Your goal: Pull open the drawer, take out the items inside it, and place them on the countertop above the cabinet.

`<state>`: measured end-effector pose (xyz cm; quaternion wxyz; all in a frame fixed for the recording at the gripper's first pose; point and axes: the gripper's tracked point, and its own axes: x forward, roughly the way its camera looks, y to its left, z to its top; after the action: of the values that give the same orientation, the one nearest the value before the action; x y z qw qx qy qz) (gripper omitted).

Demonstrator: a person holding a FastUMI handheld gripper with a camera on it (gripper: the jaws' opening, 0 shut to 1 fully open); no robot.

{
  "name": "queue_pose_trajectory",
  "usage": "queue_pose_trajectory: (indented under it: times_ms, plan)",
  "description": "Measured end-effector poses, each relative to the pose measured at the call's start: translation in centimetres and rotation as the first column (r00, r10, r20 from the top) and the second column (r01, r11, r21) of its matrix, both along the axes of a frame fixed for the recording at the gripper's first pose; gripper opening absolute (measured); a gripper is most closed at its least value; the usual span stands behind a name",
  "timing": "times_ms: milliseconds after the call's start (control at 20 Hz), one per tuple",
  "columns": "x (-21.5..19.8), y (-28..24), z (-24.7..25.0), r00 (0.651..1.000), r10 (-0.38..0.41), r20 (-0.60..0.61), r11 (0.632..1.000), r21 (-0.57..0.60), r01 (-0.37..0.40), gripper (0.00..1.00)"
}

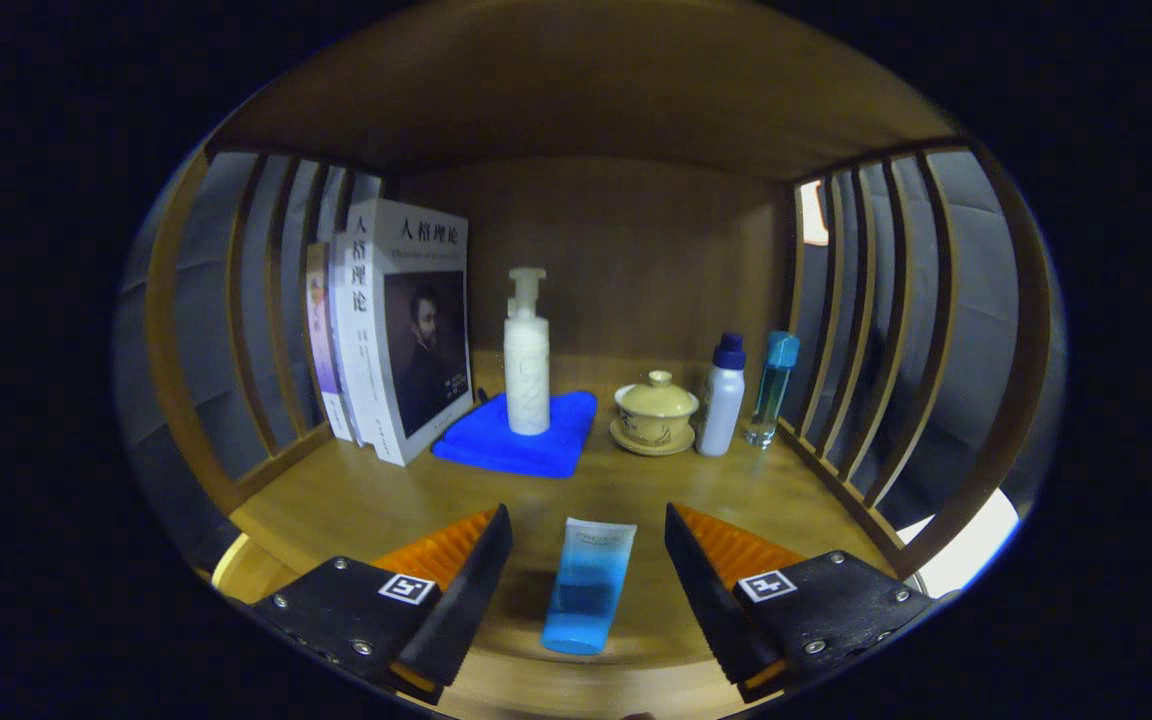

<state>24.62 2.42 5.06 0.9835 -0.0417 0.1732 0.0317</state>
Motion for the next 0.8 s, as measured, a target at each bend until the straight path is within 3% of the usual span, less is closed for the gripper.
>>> queue_pose_trajectory:
  times_ms: [350, 800]
  plan:
    - [-6.7, 1.7, 4.6, 0.985, 0.048, 0.168, 0.998, 0.033, -0.054, 0.94]
    - [-15.1, 2.1, 3.7, 0.955, 0.06, 0.289, 0.998, 0.01, -0.066, 0.94]
